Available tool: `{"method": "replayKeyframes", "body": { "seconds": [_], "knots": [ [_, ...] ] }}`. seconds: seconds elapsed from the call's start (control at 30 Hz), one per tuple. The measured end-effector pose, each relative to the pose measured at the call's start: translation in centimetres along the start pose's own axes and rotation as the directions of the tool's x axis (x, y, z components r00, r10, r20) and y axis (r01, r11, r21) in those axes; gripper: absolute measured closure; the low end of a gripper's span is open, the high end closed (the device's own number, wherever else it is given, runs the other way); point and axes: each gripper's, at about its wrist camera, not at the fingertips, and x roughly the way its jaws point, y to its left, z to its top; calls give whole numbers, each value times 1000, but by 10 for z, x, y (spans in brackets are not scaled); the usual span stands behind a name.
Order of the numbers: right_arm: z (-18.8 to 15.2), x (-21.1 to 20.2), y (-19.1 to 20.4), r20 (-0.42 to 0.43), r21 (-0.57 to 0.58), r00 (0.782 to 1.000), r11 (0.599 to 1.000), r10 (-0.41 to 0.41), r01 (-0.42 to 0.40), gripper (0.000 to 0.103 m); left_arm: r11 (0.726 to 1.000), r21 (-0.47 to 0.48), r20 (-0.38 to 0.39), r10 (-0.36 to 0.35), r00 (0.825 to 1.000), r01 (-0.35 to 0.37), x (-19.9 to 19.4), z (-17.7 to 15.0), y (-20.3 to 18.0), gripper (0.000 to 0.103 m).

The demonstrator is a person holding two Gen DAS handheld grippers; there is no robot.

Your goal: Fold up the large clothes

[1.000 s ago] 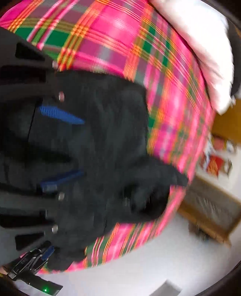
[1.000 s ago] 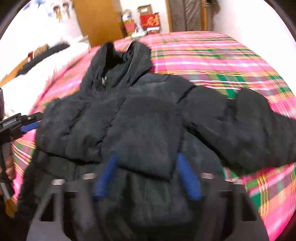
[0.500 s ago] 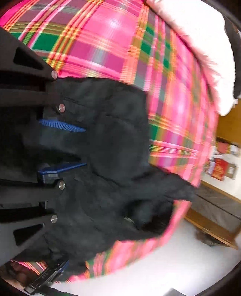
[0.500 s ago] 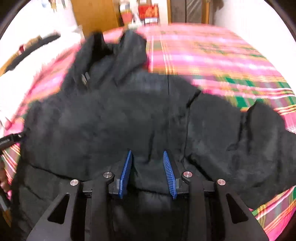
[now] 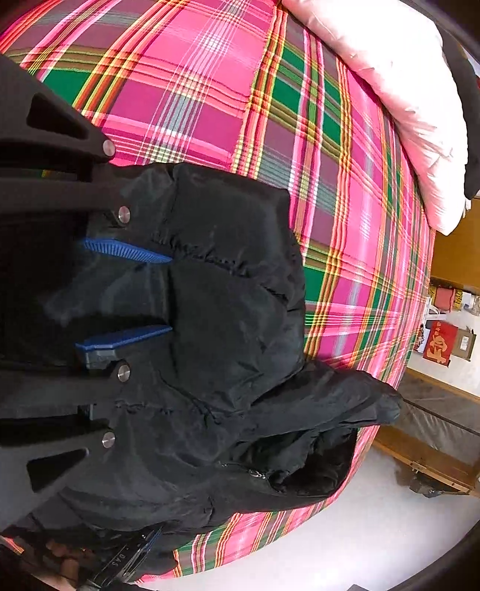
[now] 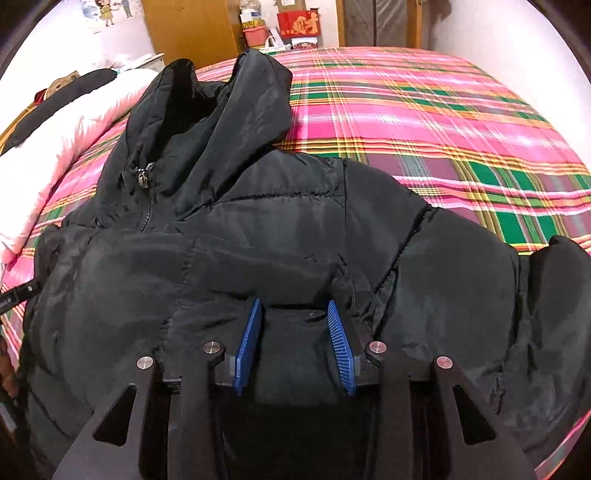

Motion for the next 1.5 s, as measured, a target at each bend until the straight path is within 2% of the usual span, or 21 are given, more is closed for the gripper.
{"method": "replayKeyframes", "body": {
  "seconds": [0.1,0.23,0.43,0.63,0.7,0.73,0.77,0.93,1.07,1.17,1.27,1.4,1.5],
  "knots": [
    [-1,-13,-1,-11,18,1000,1000,5,-5,64,1000,23,-7,9,1000,-9,0,-2,-5,62],
    [-9,-55,-5,44,-6,998,999,-34,34,64,996,71,14,53,998,-54,-21,-5,-22,63],
    [-43,-119,-23,105,3,991,997,-83,83,64,993,119,91,-27,995,16,-71,-32,-59,63],
    [-80,-165,-63,132,93,981,987,-142,130,63,981,161,76,-119,990,106,-96,-69,-96,62],
    [-93,-167,-86,109,149,981,979,-158,141,52,973,202,65,-131,989,115,-96,-78,-109,62],
    [-97,-166,-93,100,170,982,975,-160,142,43,966,231,61,-132,989,115,-94,-80,-114,62],
    [-102,-165,-104,87,198,982,969,-166,147,40,961,253,63,-131,989,111,-92,-81,-118,62],
    [-113,-160,-142,55,309,980,937,-191,165,40,951,284,64,-146,987,122,-85,-78,-130,62],
    [-117,-150,-176,37,400,978,900,-206,174,40,945,310,65,-134,989,108,-78,-74,-139,62],
    [-121,-146,-205,21,484,977,857,-213,177,40,939,333,79,-123,989,90,-75,-72,-143,62],
    [-126,-142,-238,4,574,972,796,-236,191,40,936,345,89,-103,991,66,-69,-69,-145,62],
    [-141,-132,-281,-23,707,975,686,-221,173,40,946,318,79,-95,992,65,-61,-63,-140,62],
    [-148,-126,-307,2,777,978,617,-209,130,40,955,287,65,-91,994,68,-56,-61,-135,62]
  ]
}}
